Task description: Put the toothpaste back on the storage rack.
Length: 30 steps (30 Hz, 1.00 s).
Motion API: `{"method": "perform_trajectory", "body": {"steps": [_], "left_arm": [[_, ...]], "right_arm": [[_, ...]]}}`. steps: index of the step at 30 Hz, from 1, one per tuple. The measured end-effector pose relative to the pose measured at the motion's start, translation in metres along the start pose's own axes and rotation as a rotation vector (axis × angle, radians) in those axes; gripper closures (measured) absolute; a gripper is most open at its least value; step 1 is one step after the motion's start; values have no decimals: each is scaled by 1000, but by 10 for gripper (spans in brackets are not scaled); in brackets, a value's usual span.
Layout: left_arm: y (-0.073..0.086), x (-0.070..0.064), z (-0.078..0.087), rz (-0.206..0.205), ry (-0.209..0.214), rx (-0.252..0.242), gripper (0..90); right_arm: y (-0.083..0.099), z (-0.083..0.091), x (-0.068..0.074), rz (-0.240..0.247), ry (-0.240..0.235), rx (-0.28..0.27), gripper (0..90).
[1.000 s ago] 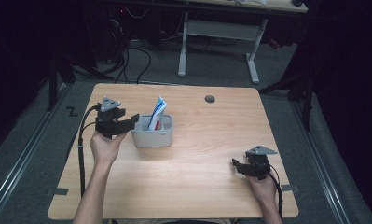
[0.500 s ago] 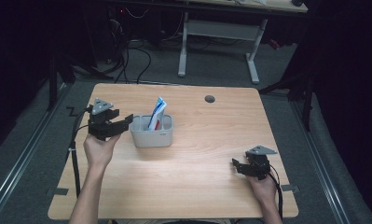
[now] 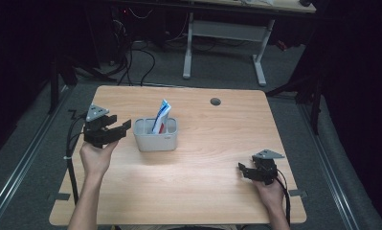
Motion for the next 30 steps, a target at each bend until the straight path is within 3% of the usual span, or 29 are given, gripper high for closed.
{"method": "perform_trajectory", "body": {"steps": [17, 30], "left_arm": [[15, 5, 15, 19, -16, -2, 417], [24, 1, 20, 12, -14, 7, 416]], "right_arm": [[0, 0, 0, -1, 0, 0, 294], [0, 0, 0, -1, 0, 0, 295]]}}
Point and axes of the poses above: each handheld gripper's, and its own axes: z roughly backward along the jaws, y roughly out of its underside, x roughly to its left, the point moved 2 cm from there along -z, roughly forward along the jaws, and after that the axes turned 13 degrees about -z, right-handed, at the moved point
